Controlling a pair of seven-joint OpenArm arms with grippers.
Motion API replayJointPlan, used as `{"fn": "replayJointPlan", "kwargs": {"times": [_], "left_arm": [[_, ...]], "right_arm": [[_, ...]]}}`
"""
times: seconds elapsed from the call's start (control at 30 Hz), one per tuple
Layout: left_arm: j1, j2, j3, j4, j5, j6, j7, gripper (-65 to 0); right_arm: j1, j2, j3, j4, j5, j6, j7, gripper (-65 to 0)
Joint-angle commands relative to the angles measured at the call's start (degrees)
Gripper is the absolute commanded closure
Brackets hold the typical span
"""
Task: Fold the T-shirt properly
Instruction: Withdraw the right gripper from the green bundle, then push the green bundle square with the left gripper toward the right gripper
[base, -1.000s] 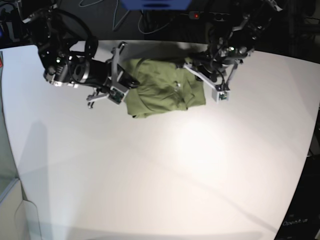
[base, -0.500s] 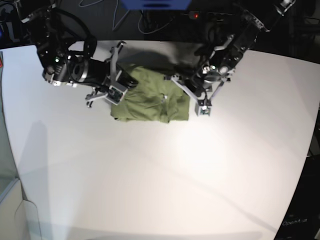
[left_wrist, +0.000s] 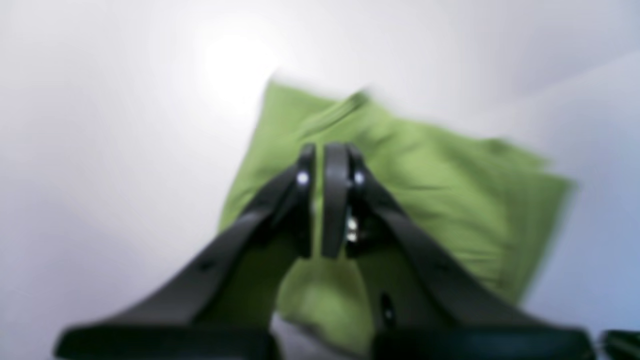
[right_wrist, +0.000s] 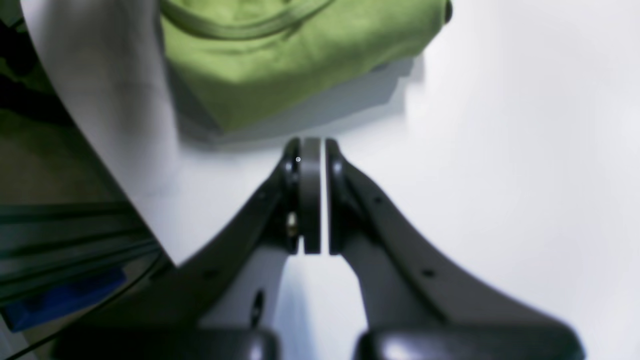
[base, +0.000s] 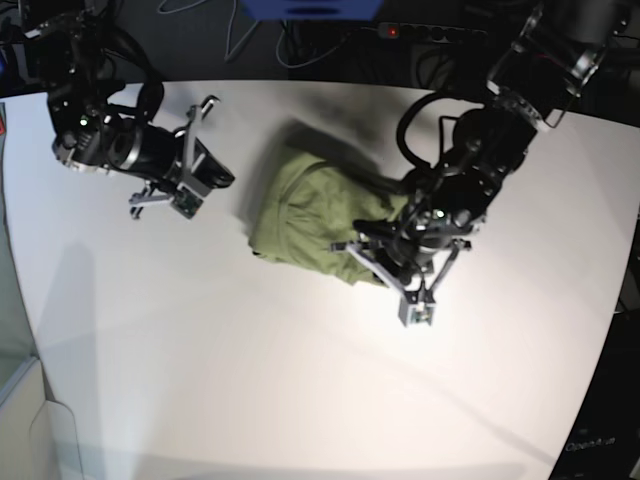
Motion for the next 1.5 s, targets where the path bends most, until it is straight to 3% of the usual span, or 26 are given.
{"fn": "replayJointPlan", "kwargs": {"times": [0.0, 0.07, 0.3, 0.47, 0.63, 0.7, 0.9, 1.03, 1.27, 1.47], "left_arm": [[-1.3, -0.3, -0.3, 2.5, 0.6, 0.3, -0.6, -2.3], [-1.1, -0.4, -0.3, 6.6, 0.4, 0.5, -0.2, -2.3], [7.2, -1.5, -2.5, 12.1, 0.6, 0.9, 10.1, -2.3], [16.2, -3.2, -9.1, 12.3, 0.6, 0.6, 10.1, -2.3], [20.2, -5.1, -9.5, 12.4, 0.7, 0.8, 10.0, -2.3], [20.9, -5.1, -9.5, 11.8, 0.7, 0.8, 10.0, -2.3], [20.3, -4.6, -9.6, 7.6, 0.8, 0.8, 9.9, -2.3], [17.8, -3.4, -9.6, 3.7, 0.8, 0.8, 7.8, -2.3], [13.7, -1.1, -9.4, -4.7, 0.7, 0.7, 5.3, -2.3], [11.3, 0.3, -9.3, -10.2, 0.7, 0.6, 1.4, -2.3]], "right_arm": [[0.5, 0.5, 0.4, 0.8, 0.8, -0.9, 1.3, -0.1], [0.8, 0.5, 0.4, 0.7, 0.8, -0.9, 1.3, -0.1], [3.8, 1.9, 0.2, 0.7, 0.7, -0.7, 1.4, -0.1], [8.7, 3.6, -0.1, -0.7, 0.7, -0.6, 0.9, -0.1], [14.2, 3.7, -0.2, -6.7, 0.7, 0.3, 1.3, -0.1], [16.7, 3.7, -0.2, -9.5, 0.7, 2.7, 1.3, -0.1], [22.7, 3.5, -0.2, -16.5, -0.5, 2.7, 1.4, -0.1], [24.2, 0.2, -0.2, -19.2, -8.6, 2.7, 2.5, -0.1], [23.8, -10.0, -0.1, -22.8, -25.1, 2.7, 4.8, -0.1], [22.9, -15.8, 0.2, -26.6, -34.3, 2.7, 8.0, -0.1]]}}
